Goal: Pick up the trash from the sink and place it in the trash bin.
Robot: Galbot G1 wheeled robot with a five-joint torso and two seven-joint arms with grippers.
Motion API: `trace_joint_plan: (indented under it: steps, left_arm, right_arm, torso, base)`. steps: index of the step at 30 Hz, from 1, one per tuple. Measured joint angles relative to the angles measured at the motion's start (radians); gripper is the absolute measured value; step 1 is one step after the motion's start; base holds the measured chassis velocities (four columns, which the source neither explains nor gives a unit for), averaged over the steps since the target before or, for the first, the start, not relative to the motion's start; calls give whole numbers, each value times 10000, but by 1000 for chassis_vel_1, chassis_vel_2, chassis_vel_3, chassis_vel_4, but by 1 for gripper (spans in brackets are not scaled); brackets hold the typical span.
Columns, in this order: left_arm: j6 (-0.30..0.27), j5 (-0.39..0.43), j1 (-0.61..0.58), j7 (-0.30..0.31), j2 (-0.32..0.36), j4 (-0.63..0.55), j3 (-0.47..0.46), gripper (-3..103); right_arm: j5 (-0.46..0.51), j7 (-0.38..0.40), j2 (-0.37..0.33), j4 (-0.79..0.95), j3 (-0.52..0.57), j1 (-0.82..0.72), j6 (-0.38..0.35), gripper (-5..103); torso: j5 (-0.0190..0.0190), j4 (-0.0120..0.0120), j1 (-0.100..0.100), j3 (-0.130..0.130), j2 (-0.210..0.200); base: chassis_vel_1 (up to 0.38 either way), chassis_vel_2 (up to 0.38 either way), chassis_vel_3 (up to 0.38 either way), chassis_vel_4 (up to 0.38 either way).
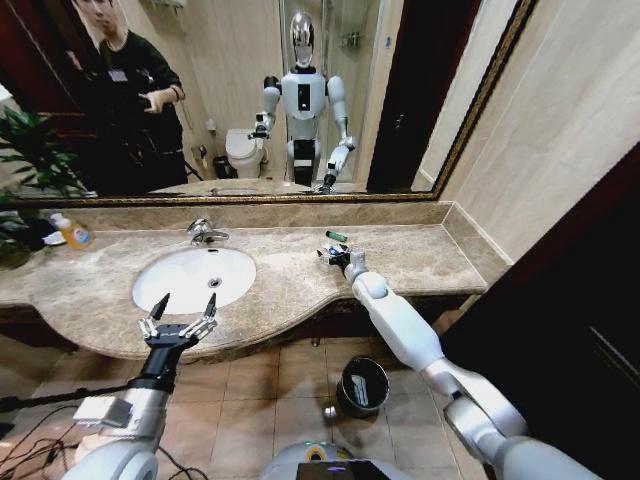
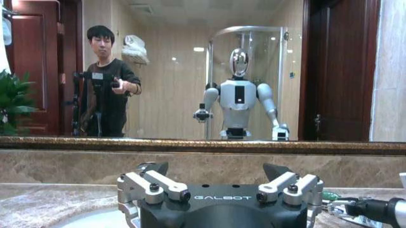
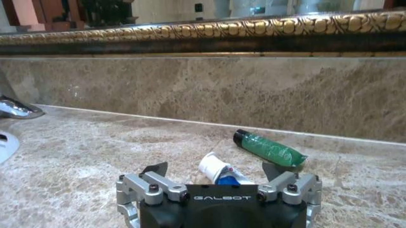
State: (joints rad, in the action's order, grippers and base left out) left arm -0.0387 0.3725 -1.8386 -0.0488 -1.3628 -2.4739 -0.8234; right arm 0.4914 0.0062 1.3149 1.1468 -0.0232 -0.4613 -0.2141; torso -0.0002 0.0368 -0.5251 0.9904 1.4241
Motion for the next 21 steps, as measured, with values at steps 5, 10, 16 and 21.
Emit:
trace_joint_plan:
  steps: [5, 10, 16, 21]
  left_arm:
    - [0, 0, 0, 0, 0, 0, 0, 100]
    - [0, 0, 0, 0, 0, 0, 0, 100]
    - [0, 0, 0, 0, 0, 0, 0, 100]
    - [0, 0, 0, 1, 0, 0, 0, 100]
  right_arm:
    - [310, 2, 45, -259, -50, 285, -341, 84]
    - [295, -5, 61, -445, -47, 340, -361, 62]
    - [155, -47, 95, -501, -9, 240, -353, 45]
    - [69, -4, 145, -446, 52, 170, -309, 24]
  torso:
    - [0, 0, 0, 0, 0]
    - [0, 0, 0, 0, 0]
    - [2, -1, 0, 0, 0]
    - [2, 0, 0, 0, 0]
  base:
    - [0, 0, 0, 0]
    - [0, 0, 0, 0]
    - [0, 0, 0, 0]
    - [0, 0, 0, 0]
